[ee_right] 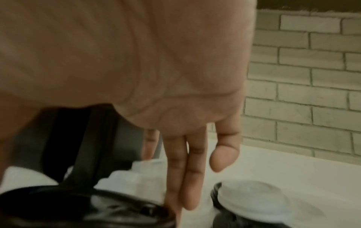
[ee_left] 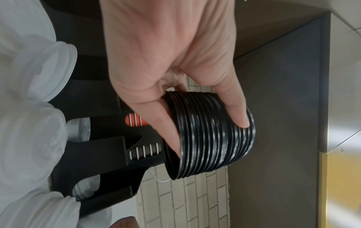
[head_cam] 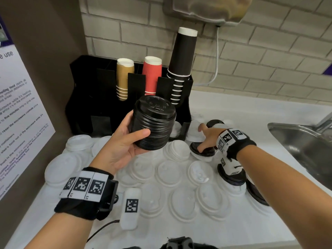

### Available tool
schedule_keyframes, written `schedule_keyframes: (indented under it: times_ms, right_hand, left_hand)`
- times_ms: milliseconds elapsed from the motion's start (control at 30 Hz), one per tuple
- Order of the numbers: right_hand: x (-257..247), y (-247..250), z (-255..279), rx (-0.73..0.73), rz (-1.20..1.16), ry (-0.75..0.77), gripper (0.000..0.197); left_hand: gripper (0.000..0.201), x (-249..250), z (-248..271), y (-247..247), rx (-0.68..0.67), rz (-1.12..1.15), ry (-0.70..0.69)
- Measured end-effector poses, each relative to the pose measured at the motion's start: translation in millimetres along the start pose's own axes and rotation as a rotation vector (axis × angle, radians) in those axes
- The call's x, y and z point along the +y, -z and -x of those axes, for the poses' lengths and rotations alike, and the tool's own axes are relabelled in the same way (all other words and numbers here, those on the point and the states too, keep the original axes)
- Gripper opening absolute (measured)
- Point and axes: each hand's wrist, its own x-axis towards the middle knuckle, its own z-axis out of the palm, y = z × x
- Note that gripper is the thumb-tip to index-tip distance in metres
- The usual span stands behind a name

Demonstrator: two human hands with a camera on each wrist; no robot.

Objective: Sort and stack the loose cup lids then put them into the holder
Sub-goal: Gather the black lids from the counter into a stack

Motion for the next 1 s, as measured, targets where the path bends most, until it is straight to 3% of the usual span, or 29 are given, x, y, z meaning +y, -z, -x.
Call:
schedule_keyframes:
  times_ms: [100,200,267,367,467,533,700,1000]
  right_hand:
    - [4,17,14,-0.01,-0.009,0.048,0.073]
    - [8,28,30,0.047,-0.144,0.092,0.08]
    - [9,32,41,0.116,-0.266,0.143,0.068]
    - [4,30,56,0.251,-0.607,0.252,0.03]
    - [-9,29,79,0.297,-0.997,0.403,0.027]
    - [-17,31,92,0.296,-1.106,0.51,0.03]
    - [-32,39,122,0.404,-1.074,0.672,0.05]
    - [-54,48,147,0.515,-0.778,0.751,0.045]
  left_hand:
    - [0.069,-1,-1,-4,-0.011,0.0,0.008]
    - [0.071,-4,-2,-9,-0.021,-0.002,0.019]
    - [0.071,-5,-2,-12,-0.032,0.01,0.031]
    - [0.084,-8,-2,-18,-0.06,0.044,0.061]
    - [0.096,-12,0,-24,-0.078,0.079,0.092]
    - [0.094,-15,0,-28,-0.084,0.082,0.113]
    - [0.054,-21,0,-30,-0.084,0.079,0.128]
    - [0.06,-23,3,-32,-0.1,0.052,0.143]
